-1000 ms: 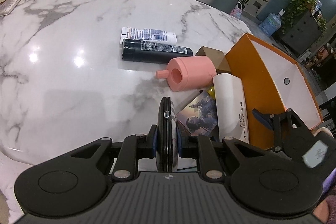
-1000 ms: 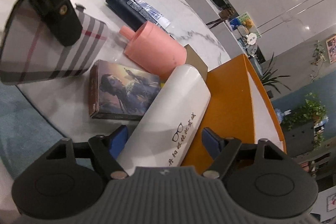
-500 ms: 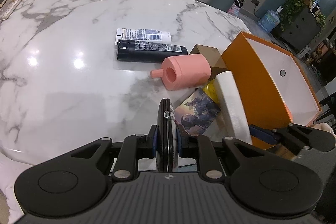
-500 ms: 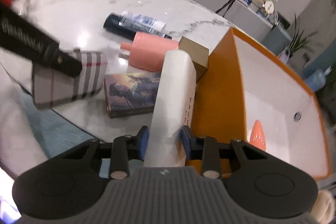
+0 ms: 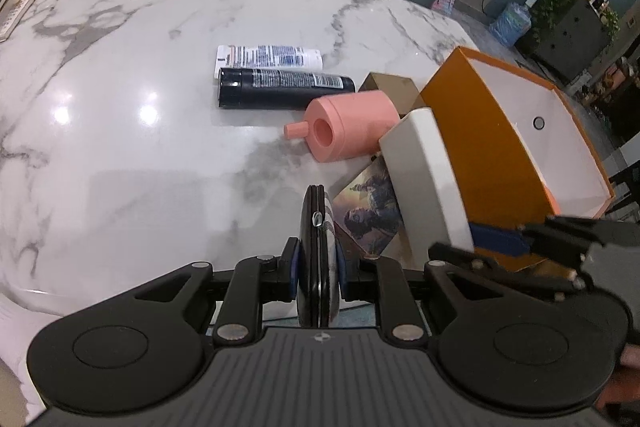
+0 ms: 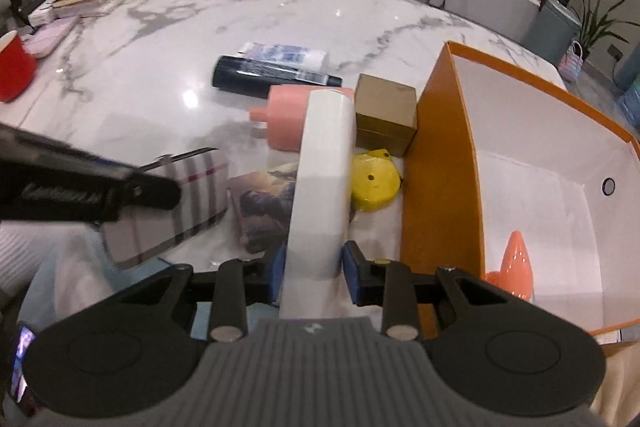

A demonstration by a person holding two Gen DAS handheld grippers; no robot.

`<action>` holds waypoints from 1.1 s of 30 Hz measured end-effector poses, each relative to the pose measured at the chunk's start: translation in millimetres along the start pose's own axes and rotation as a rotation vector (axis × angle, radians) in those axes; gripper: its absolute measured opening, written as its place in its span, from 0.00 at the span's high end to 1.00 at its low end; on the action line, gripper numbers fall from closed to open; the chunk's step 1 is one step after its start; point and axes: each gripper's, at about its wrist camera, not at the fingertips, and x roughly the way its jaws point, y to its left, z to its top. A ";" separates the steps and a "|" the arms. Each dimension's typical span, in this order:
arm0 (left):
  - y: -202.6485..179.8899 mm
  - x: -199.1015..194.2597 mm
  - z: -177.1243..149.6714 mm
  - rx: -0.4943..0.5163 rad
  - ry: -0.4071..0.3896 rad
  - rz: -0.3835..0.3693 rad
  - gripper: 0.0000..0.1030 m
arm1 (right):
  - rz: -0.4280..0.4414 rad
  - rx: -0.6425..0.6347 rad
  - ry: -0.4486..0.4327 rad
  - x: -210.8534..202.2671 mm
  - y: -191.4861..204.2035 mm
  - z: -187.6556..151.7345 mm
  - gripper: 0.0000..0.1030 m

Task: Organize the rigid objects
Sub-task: 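Lift the white tube with the right tool while the left tool holds the plaid case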

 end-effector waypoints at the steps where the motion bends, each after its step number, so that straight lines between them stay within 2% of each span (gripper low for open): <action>1: -1.1 1.3 -0.2 0.005 0.010 0.004 0.80 | -0.004 0.002 0.007 2.5 -1.9 1.6 0.68; 5: -5.4 8.5 -3.1 0.028 0.056 0.024 0.80 | -0.027 -0.012 0.018 14.6 -4.3 11.0 0.67; 12: -6.5 14.4 -0.3 0.068 0.104 0.045 0.78 | -0.010 -0.036 -0.001 21.4 -5.8 22.4 0.67; 17: -8.9 22.1 -0.5 0.085 0.127 0.045 0.77 | 0.015 -0.053 -0.008 25.8 -4.6 22.8 0.71; 23: -13.1 14.7 0.6 0.081 0.088 0.050 0.80 | 0.051 -0.068 -0.033 16.1 -3.9 21.1 0.74; 27: -22.0 -1.8 6.7 0.098 0.035 0.056 0.81 | 0.113 -0.063 -0.047 0.7 -6.5 23.6 0.74; 33: -40.9 -30.0 24.3 0.123 -0.036 0.059 0.81 | 0.151 -0.146 -0.084 -29.3 -5.1 32.6 0.74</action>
